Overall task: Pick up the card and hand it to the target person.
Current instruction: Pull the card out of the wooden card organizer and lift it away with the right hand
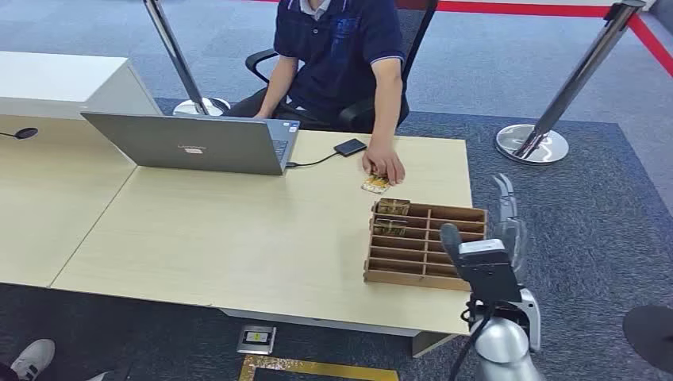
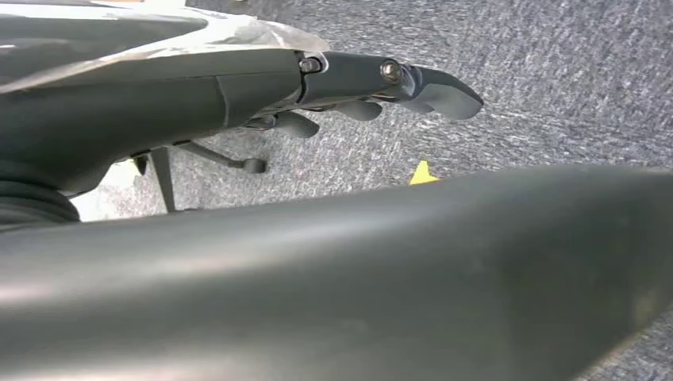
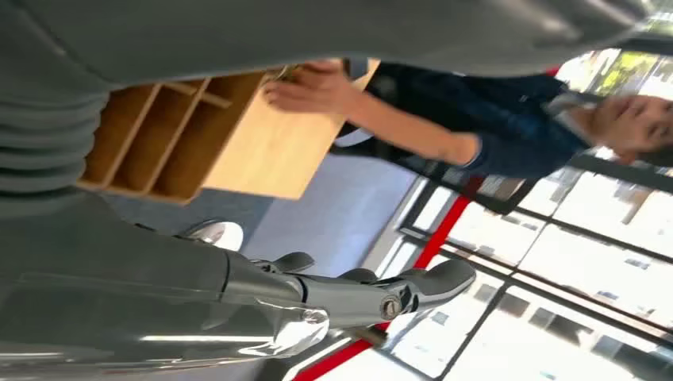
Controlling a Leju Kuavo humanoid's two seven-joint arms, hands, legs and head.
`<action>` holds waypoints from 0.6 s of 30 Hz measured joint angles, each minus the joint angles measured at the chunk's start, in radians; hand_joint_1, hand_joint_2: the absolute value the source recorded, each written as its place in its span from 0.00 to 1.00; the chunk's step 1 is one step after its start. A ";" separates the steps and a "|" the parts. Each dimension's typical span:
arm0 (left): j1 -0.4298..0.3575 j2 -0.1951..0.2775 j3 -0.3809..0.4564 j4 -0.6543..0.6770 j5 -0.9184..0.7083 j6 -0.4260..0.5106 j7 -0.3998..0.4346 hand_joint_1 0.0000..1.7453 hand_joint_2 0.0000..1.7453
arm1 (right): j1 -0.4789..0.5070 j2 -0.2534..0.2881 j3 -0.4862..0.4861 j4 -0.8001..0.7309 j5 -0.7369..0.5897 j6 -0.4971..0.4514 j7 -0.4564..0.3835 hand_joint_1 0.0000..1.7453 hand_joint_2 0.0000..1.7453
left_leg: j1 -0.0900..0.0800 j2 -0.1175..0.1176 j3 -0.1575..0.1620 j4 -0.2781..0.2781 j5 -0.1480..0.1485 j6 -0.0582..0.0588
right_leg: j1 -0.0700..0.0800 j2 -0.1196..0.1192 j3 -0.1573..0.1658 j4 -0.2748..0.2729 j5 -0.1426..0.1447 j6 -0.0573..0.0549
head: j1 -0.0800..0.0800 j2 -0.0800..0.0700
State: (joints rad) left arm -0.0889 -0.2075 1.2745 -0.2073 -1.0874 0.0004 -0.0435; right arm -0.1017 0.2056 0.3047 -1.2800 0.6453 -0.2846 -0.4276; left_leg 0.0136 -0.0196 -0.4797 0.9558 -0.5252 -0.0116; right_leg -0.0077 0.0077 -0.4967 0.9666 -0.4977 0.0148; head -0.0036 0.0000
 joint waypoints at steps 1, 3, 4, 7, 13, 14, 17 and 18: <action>0.000 0.000 0.000 0.000 -0.002 -0.001 0.000 0.00 0.00 | -0.005 0.000 0.011 0.001 0.009 -0.003 0.007 0.00 1.00 | 0.000 0.000 0.000 0.000 0.000 0.000 | 0.000 0.000 0.000 0.000 0.000 0.000 | 0.000 0.000; 0.000 0.000 0.000 0.001 -0.008 -0.002 0.000 0.00 0.00 | -0.021 -0.002 0.043 0.008 0.039 -0.013 0.027 0.00 1.00 | 0.000 0.000 0.000 0.000 0.000 0.000 | 0.000 0.000 0.000 0.000 0.000 0.000 | 0.000 0.000; -0.001 0.000 0.000 0.001 -0.012 -0.004 0.000 0.00 0.00 | -0.032 -0.003 0.062 0.014 0.061 -0.022 0.041 0.00 1.00 | 0.000 0.000 0.000 0.000 0.000 0.000 | 0.000 0.000 0.000 0.000 0.000 0.000 | 0.000 0.000; -0.002 0.000 0.000 0.002 -0.021 -0.007 0.000 0.00 0.00 | -0.060 -0.007 0.111 0.037 0.133 -0.055 0.079 0.00 1.00 | 0.000 0.000 0.000 0.000 0.000 0.000 | 0.000 0.000 0.000 0.000 0.000 0.000 | 0.000 0.000; -0.003 0.002 0.000 0.003 -0.029 -0.018 0.000 0.00 0.00 | -0.098 -0.014 0.176 0.100 0.319 -0.116 0.158 0.00 1.00 | 0.000 0.000 0.000 0.000 0.000 0.000 | 0.000 0.000 0.000 0.000 0.000 0.000 | 0.000 0.000; -0.003 0.002 0.000 0.003 -0.029 -0.019 0.000 0.00 0.00 | -0.105 -0.016 0.185 0.112 0.352 -0.124 0.172 0.00 1.00 | 0.000 0.000 0.000 0.000 0.000 0.000 | 0.000 0.000 0.000 0.000 0.000 0.000 | 0.000 0.000; -0.003 0.002 0.000 0.003 -0.031 -0.021 0.000 0.00 0.00 | -0.122 -0.020 0.209 0.142 0.448 -0.143 0.214 0.00 1.00 | 0.000 0.000 0.000 0.000 0.000 0.000 | 0.000 0.000 0.000 0.000 0.000 0.000 | 0.000 0.000; -0.003 0.003 0.000 0.003 -0.031 -0.022 0.000 0.00 0.00 | -0.129 -0.022 0.216 0.152 0.481 -0.147 0.230 0.00 1.00 | 0.000 0.000 0.000 0.000 0.000 0.000 | 0.000 0.000 0.000 0.000 0.000 0.000 | 0.000 0.000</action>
State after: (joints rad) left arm -0.0918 -0.2048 1.2741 -0.2041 -1.1184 -0.0213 -0.0435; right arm -0.2305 0.1838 0.5211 -1.1281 1.1267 -0.4317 -0.1975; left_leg 0.0136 -0.0198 -0.4799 0.9558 -0.5252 -0.0116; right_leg -0.0077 0.0077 -0.4967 0.9665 -0.4976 0.0148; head -0.0035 0.0000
